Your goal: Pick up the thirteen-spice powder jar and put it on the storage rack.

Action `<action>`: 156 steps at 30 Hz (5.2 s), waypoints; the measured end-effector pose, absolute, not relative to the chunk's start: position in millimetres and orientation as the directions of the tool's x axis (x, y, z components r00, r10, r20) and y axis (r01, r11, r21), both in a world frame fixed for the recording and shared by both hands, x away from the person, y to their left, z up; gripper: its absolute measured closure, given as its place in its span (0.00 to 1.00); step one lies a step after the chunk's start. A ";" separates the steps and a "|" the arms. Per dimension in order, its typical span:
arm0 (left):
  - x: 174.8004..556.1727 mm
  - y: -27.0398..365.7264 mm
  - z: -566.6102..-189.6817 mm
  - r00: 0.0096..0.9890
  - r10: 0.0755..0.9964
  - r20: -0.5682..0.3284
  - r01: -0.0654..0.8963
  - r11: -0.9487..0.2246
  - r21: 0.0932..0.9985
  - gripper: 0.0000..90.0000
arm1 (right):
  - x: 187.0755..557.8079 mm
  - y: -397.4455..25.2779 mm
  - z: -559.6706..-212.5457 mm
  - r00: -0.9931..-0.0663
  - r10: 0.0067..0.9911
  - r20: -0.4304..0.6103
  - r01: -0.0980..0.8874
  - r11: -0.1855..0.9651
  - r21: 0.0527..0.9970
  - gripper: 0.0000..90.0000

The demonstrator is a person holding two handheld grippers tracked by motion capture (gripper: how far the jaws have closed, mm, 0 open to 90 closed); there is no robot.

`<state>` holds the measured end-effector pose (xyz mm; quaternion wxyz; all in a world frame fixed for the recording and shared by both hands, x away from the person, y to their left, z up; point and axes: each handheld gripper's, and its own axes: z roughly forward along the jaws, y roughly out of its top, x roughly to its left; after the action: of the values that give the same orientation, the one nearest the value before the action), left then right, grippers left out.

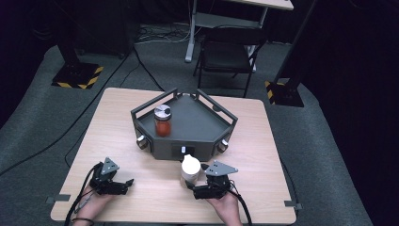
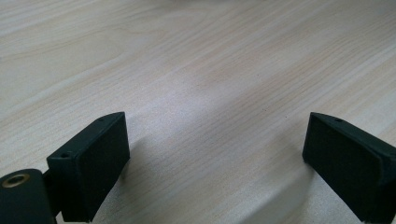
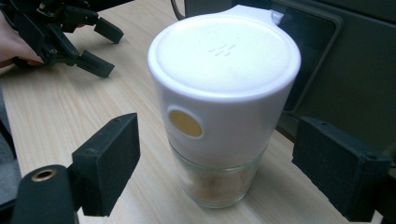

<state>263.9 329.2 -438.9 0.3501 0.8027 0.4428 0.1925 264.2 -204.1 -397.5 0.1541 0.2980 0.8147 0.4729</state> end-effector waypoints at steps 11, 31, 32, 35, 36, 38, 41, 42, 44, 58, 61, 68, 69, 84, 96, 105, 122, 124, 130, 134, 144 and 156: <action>263.9 329.2 -438.9 0.534 0.846 -0.001 0.576 -0.363 0.733 0.08 | 265.8 -189.4 -399.1 -0.759 0.652 0.005 0.335 0.384 0.861 0.22; 264.0 329.3 -438.9 0.534 0.845 -0.001 0.576 -0.363 0.733 0.08 | 268.4 -176.7 -388.9 -0.750 0.661 -0.022 0.351 0.427 0.833 0.33; 264.0 329.3 -438.8 0.534 0.845 -0.001 0.576 -0.363 0.732 0.08 | 268.1 -176.3 -387.9 -0.749 0.662 -0.027 0.352 0.431 0.831 0.33; 264.2 329.4 -438.8 0.535 0.845 -0.001 0.576 -0.363 0.732 0.07 | 268.2 -178.6 -384.6 -0.751 0.660 -0.028 0.351 0.434 0.829 0.33; 264.1 329.4 -438.8 0.535 0.845 -0.001 0.576 -0.363 0.732 0.07 | 268.4 -180.3 -382.5 -0.751 0.660 -0.022 0.354 0.431 0.830 0.33; 264.1 329.4 -438.8 0.535 0.845 -0.001 0.576 -0.363 0.732 0.07 | 268.0 -182.3 -378.6 -0.754 0.657 -0.023 0.352 0.432 0.830 0.33; 264.1 329.4 -438.9 0.535 0.845 -0.001 0.576 -0.363 0.732 0.07 | 266.9 -184.9 -369.3 -0.756 0.654 -0.034 0.344 0.441 0.829 0.33; 264.1 329.4 -438.9 0.535 0.845 -0.001 0.576 -0.363 0.733 0.07 | 266.8 -187.0 -365.5 -0.756 0.653 -0.036 0.340 0.439 0.831 0.33; 264.1 329.3 -438.9 0.535 0.845 -0.001 0.576 -0.363 0.733 0.07 | 267.4 -190.7 -360.1 -0.758 0.652 -0.030 0.339 0.432 0.836 0.33; 264.1 329.4 -438.9 0.535 0.845 -0.001 0.576 -0.363 0.733 0.07 | 274.6 -211.6 -314.7 -0.755 0.655 -0.027 0.319 0.403 0.858 0.33; 264.1 329.4 -438.9 0.535 0.845 -0.001 0.576 -0.363 0.733 0.07 | 277.0 -214.4 -306.2 -0.755 0.656 -0.024 0.317 0.397 0.861 0.33; 264.2 329.4 -438.8 0.535 0.845 -0.001 0.576 -0.363 0.732 0.07 | 283.1 -216.8 -285.8 -0.754 0.656 -0.026 0.305 0.385 0.871 0.33; 264.2 329.4 -438.8 0.535 0.845 -0.001 0.576 -0.363 0.732 0.07 | 284.2 -217.6 -283.1 -0.754 0.656 -0.025 0.302 0.381 0.874 0.33; 264.1 329.3 -439.1 0.534 0.846 -0.003 0.576 -0.361 0.733 0.07 | 309.4 -208.8 -254.7 -0.711 0.701 -0.053 0.292 0.364 0.885 0.33; 264.7 329.3 -438.9 0.536 0.844 -0.003 0.576 -0.363 0.733 0.07 | 340.2 -203.3 -262.0 -0.660 0.751 -0.026 0.339 0.329 0.881 0.33; 265.1 329.3 -438.6 0.538 0.843 -0.002 0.575 -0.366 0.731 0.07 | 348.1 -195.9 -264.5 -0.641 0.766 -0.042 0.347 0.339 0.874 0.33; 265.0 329.3 -438.8 0.537 0.843 -0.003 0.575 -0.364 0.732 0.07 | 361.9 -197.1 -273.4 -0.619 0.785 -0.022 0.391 0.332 0.858 0.33; 265.0 329.3 -438.9 0.537 0.843 -0.003 0.575 -0.364 0.732 0.07 | 363.3 -198.7 -274.0 -0.620 0.785 -0.015 0.393 0.327 0.860 0.33; 265.1 329.4 -438.7 0.538 0.843 -0.002 0.575 -0.366 0.731 0.07 | 364.3 -199.6 -275.4 -0.625 0.781 -0.014 0.389 0.327 0.861 0.33; 265.0 329.3 -438.9 0.537 0.843 -0.003 0.575 -0.364 0.732 0.07 | 362.0 -202.8 -276.2 -0.622 0.783 -0.005 0.389 0.314 0.866 0.27; 264.9 329.2 -438.9 0.537 0.844 -0.002 0.575 -0.364 0.732 0.07 | 351.5 -220.8 -285.7 -0.610 0.792 0.011 0.381 0.281 0.881 0.12; 264.8 328.9 -438.7 0.537 0.844 -0.001 0.575 -0.365 0.732 0.07 | 332.6 -251.6 -314.2 -0.594 0.804 0.015 0.372 0.258 0.892 0.08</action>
<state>264.8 328.9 -438.7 0.3499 0.8037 0.4415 0.1918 332.6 -251.6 -314.2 0.2301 0.3875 0.7591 0.4698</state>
